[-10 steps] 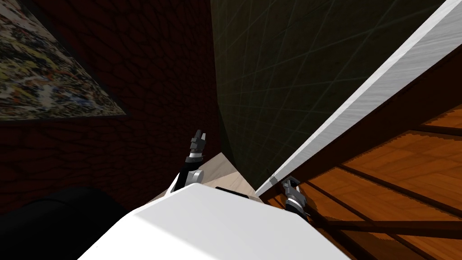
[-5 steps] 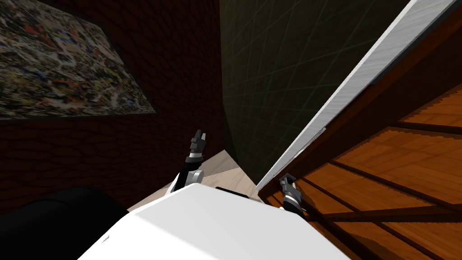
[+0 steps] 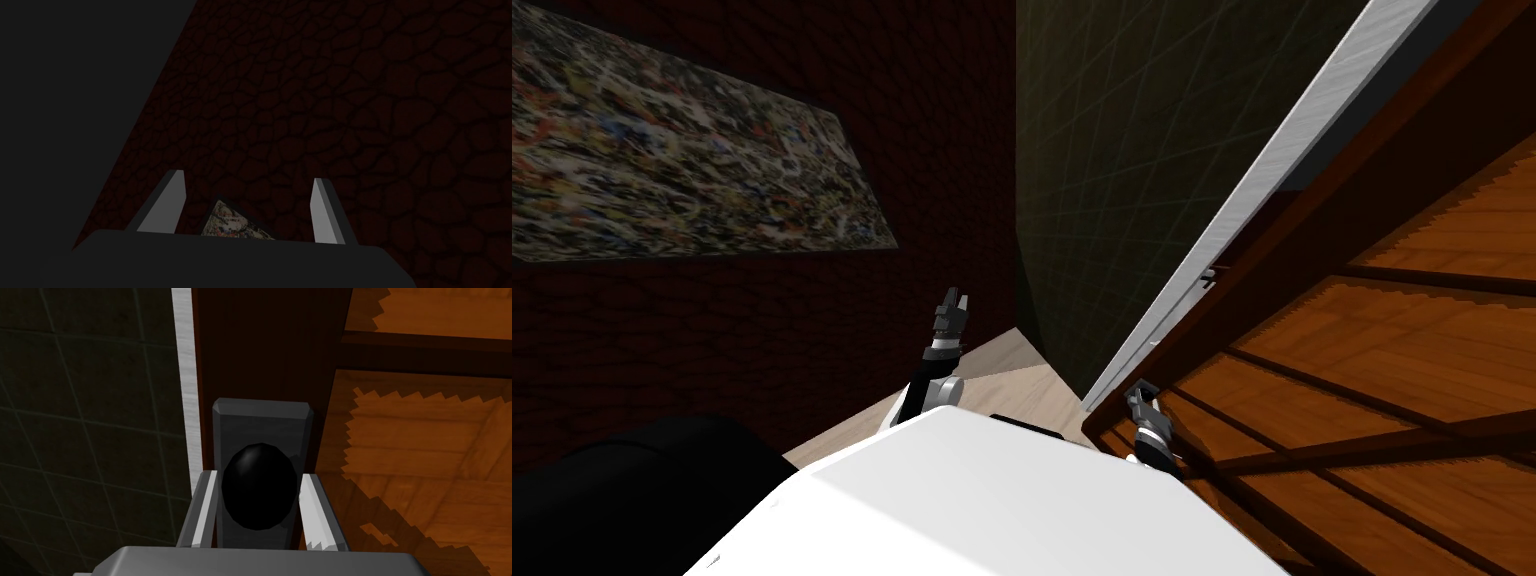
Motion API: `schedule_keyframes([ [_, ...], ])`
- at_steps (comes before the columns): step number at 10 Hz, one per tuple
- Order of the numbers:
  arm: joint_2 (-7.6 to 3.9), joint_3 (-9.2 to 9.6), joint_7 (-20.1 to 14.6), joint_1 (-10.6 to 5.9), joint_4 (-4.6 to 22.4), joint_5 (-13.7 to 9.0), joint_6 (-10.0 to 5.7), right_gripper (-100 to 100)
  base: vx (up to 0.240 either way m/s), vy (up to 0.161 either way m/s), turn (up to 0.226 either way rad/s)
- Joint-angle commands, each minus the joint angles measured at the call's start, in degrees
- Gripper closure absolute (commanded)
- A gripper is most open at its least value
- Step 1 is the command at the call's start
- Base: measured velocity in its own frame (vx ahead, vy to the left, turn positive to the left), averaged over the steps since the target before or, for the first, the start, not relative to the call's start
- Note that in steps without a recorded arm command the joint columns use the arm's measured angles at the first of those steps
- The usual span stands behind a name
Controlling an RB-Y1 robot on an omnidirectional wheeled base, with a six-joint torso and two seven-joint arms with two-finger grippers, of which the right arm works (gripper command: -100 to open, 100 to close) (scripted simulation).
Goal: Pull the door open
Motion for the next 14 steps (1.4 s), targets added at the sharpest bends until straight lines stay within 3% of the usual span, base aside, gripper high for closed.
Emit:
schedule_keyframes([
  [1,-0.31,1.16,-0.8,0.22,-0.5,0.7,0.03,100,-0.184,0.029,0.060],
  [8,-1.52,5.66,-3.8,1.05,-2.3,3.5,0.13,100,-0.242,0.005,0.058],
  [9,-1.49,5.10,-3.3,1.13,-2.9,3.2,0.38,100,-0.119,0.007,0.023],
  [14,-3.01,9.57,-6.5,2.79,-4.4,5.8,-0.42,100,-0.215,-0.024,0.070],
])
